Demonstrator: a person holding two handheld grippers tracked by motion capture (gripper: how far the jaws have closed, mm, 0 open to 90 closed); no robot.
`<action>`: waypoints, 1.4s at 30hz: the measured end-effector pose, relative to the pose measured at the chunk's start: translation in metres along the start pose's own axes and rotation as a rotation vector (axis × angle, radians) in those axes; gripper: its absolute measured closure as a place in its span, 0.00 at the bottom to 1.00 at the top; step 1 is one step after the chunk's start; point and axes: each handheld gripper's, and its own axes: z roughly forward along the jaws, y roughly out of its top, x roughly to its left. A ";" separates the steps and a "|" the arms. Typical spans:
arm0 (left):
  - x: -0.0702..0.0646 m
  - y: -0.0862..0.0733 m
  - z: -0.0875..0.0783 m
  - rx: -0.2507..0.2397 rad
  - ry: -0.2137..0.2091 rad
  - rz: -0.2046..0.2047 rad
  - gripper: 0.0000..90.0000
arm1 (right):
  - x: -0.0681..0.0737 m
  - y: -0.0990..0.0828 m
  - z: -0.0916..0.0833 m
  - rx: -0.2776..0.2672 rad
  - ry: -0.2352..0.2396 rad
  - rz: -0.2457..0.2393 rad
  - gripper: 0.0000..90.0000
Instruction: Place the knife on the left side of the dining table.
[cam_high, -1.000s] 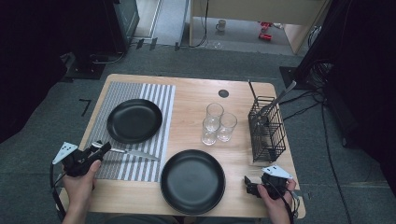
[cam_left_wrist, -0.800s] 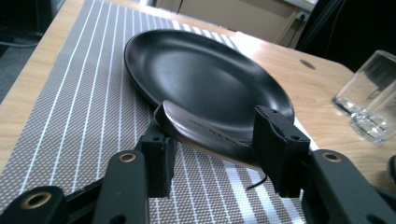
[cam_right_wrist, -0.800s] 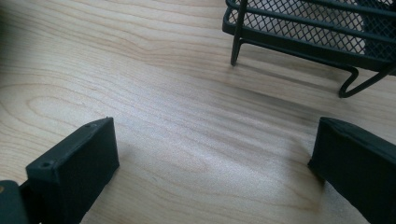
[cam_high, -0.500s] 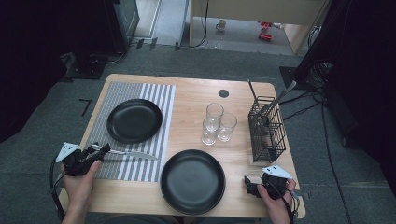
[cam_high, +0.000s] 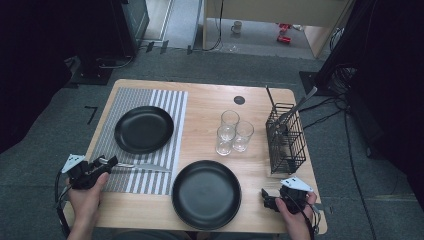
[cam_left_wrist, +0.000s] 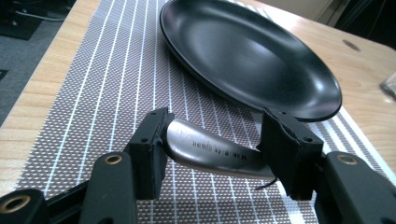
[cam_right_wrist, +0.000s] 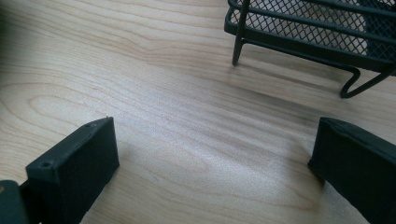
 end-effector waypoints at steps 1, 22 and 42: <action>-0.001 0.000 0.000 0.006 0.027 0.020 0.50 | 0.000 0.000 0.000 0.000 0.000 0.000 0.01; -0.039 -0.005 0.028 0.184 0.154 0.252 0.40 | 0.000 0.000 0.000 0.000 0.001 -0.002 0.01; -0.040 -0.009 0.025 0.191 0.144 0.282 0.40 | 0.000 0.000 0.000 0.000 0.001 -0.002 0.01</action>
